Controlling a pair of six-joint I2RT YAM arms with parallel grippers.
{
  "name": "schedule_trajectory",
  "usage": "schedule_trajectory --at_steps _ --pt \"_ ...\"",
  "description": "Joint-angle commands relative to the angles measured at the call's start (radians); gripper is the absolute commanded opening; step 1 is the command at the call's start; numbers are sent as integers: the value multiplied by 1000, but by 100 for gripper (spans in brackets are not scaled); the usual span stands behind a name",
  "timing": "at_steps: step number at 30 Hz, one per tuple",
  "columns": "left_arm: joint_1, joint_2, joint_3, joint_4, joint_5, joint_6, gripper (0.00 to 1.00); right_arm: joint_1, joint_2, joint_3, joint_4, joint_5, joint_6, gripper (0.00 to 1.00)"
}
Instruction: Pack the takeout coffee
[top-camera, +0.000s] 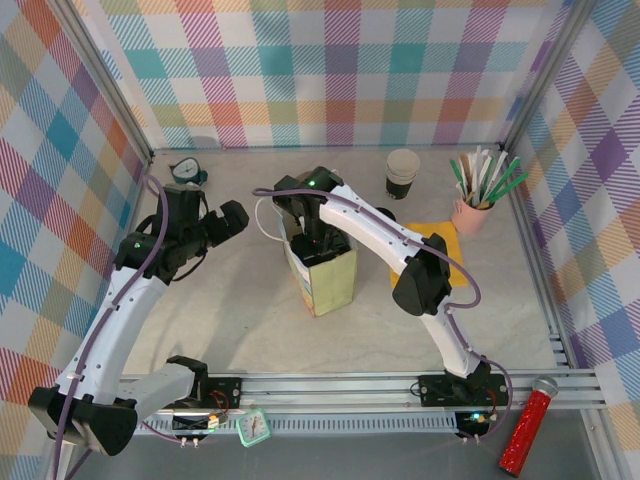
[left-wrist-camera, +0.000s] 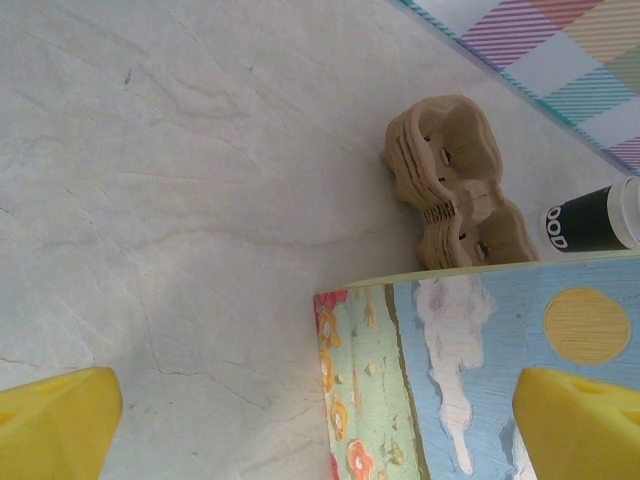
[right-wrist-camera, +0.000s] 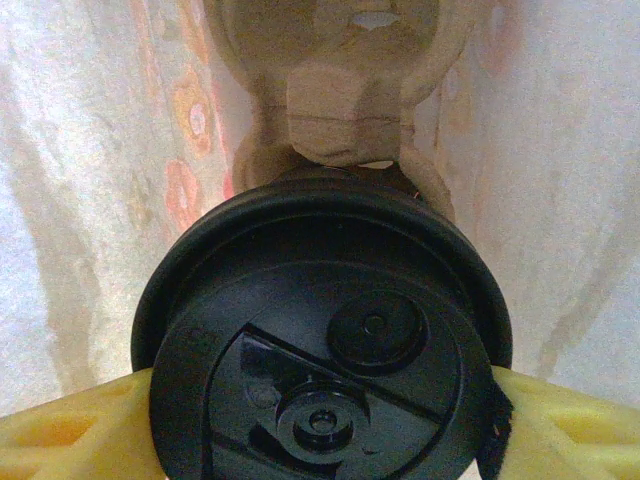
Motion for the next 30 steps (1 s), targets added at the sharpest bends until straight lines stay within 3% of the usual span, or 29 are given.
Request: schedule_trajectory --at_steps 1,30 --pt "8 -10 6 18 17 -7 100 -2 -29 -31 -83 14 9 73" --pt "8 -13 8 13 19 -7 100 -5 -37 -127 -16 22 5 73"
